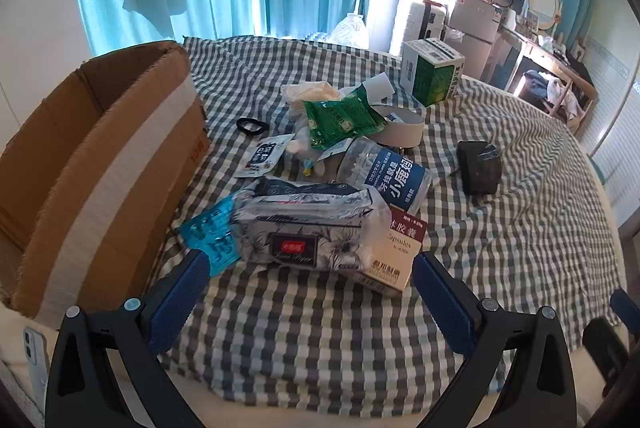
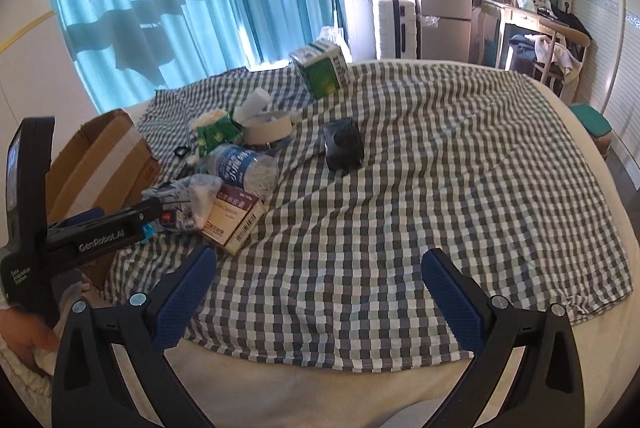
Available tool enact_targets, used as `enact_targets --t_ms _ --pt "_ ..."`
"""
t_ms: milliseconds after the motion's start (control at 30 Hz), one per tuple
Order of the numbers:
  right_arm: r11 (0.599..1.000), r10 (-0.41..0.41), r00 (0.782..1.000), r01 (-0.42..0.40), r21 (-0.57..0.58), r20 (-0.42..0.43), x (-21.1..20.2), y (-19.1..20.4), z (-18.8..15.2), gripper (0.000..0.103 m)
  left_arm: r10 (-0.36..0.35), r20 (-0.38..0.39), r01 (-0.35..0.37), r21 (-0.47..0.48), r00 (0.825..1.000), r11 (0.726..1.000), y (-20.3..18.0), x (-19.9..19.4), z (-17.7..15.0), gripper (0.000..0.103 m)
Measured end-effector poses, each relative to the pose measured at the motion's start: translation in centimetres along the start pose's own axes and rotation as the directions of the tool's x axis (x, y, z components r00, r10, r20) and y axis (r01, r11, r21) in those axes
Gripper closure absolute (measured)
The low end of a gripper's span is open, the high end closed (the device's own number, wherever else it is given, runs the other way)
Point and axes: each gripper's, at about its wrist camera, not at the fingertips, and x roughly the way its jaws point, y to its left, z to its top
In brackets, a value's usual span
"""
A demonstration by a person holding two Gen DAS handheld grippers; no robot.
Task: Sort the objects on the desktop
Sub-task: 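Grasp the floral tissue pack with the left tool while the right tool grasps the medicine box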
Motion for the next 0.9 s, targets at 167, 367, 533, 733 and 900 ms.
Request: enact_targets --t_ms 167,367,533,733,900 --pt "1.000 -0.001 0.999 0.000 -0.014 -0.043 2.5 -0.4 -0.3 0.000 0.068 0.013 -0.069 0.068 0.998 0.995 -2.5 4.0 0.6 0.000" --pt "0.998 0.059 0.994 -0.061 -0.018 -0.097 5.1 -0.3 -0.3 0.000 0.110 -0.082 -0.112 -0.016 0.991 0.994 -0.3 9.5 1.7 0.000" --pt "0.965 0.228 0.968 -0.239 -0.111 -0.102 6.7 1.6 0.4 0.000 0.138 -0.109 -0.138 0.007 0.984 0.990 1.9 10.0 2.6 0.000" --pt "0.873 0.318 0.933 -0.357 -0.333 -0.165 10.4 5.5 2.4 0.000 0.151 -0.189 -0.155 -0.003 0.970 0.988 6.1 11.9 2.2 0.000" --pt "0.793 0.372 0.886 -0.458 -0.402 -0.275 14.7 8.7 3.8 0.000 0.105 -0.193 -0.095 0.061 0.976 0.994 6.2 11.0 1.1 0.000"
